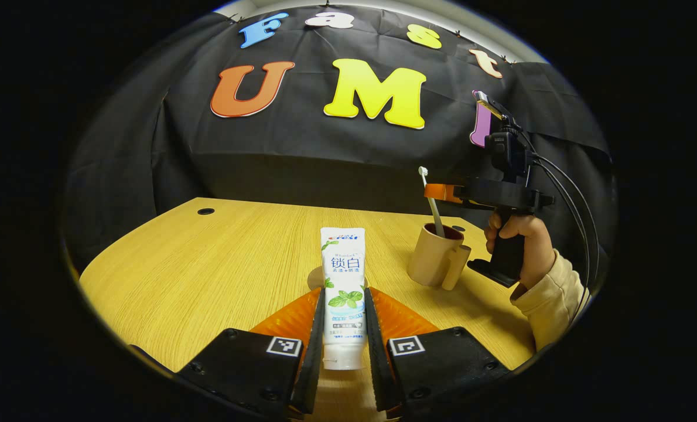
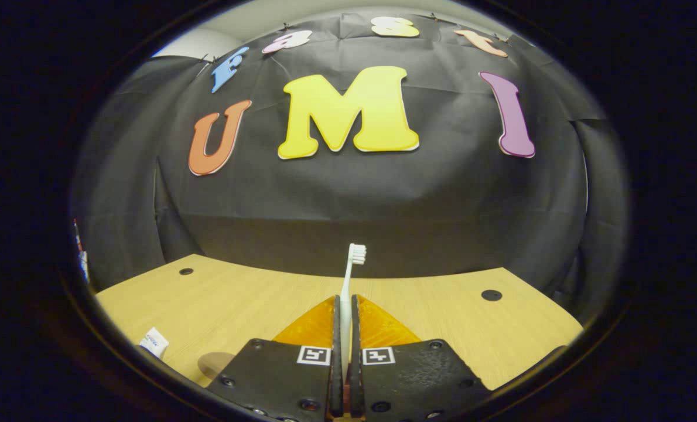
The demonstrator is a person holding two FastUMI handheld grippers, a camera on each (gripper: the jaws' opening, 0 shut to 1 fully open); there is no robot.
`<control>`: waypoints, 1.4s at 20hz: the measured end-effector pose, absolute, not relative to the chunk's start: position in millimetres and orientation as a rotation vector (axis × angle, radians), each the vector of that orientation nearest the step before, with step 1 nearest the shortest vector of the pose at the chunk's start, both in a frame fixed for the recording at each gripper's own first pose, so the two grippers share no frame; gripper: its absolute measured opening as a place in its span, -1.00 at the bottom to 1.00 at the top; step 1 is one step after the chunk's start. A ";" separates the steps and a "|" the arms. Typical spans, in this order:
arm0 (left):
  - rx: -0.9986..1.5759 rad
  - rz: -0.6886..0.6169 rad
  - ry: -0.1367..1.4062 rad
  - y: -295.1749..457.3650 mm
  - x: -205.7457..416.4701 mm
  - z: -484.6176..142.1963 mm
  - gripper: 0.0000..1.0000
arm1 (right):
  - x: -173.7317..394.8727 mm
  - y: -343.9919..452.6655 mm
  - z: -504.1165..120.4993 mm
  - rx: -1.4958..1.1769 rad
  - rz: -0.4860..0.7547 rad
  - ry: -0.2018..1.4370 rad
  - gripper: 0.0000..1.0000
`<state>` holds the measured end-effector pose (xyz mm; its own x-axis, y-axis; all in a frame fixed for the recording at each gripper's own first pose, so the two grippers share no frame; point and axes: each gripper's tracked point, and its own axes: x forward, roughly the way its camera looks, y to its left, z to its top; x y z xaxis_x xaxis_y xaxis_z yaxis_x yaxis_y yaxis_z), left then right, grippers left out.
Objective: Put the toothbrush and toothpaste on the desktop into the cup, then pick up the cup and place it on the coaster on the desktop.
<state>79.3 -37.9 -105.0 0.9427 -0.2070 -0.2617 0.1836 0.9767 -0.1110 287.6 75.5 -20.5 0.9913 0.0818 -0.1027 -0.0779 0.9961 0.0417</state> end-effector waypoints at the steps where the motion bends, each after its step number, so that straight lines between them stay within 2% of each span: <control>1: -0.085 -0.200 0.277 -39.1 79.4 -105.3 -0.19 | 285.3 75.8 -19.5 0.036 0.081 0.099 -0.90; 2: -0.085 -0.200 0.278 -38.9 80.0 -104.9 -0.19 | 282.8 76.5 -17.4 0.035 0.086 0.093 -0.84; 7: -0.082 -0.201 0.268 -44.4 82.2 -100.8 -0.19 | 258.9 78.1 -0.4 0.068 0.119 0.060 -0.84; 9: -0.077 -0.210 0.257 -49.3 84.1 -96.0 -0.20 | 247.6 71.2 8.5 0.078 0.119 0.041 -0.37; 12: -0.079 -0.217 0.241 -60.5 94.4 -85.4 -0.20 | 228.0 60.6 20.1 0.074 0.129 0.001 0.76; 13: -0.077 -0.213 0.242 -64.1 98.5 -83.1 -0.19 | 222.9 51.7 21.3 0.063 0.115 -0.012 0.94; 17: -0.074 -0.200 0.216 -81.9 117.7 -66.7 -0.17 | 197.9 7.4 22.7 -0.005 0.027 -0.060 0.96; 18: -0.075 -0.202 0.209 -88.3 122.5 -61.8 -0.05 | 190.7 -4.6 19.5 -0.013 0.005 -0.064 0.96; 19: -0.081 -0.206 0.202 -96.5 128.0 -55.6 -0.17 | 181.8 -16.2 15.7 -0.016 -0.015 -0.069 0.96; 25: -0.119 -0.260 0.133 -151.1 159.3 -9.0 -0.16 | 156.3 -76.2 -30.2 0.040 -0.068 -0.010 0.96; 28: -0.114 -0.279 0.085 -173.8 176.6 11.6 -0.16 | 153.5 -85.2 -46.7 0.120 -0.052 0.025 0.94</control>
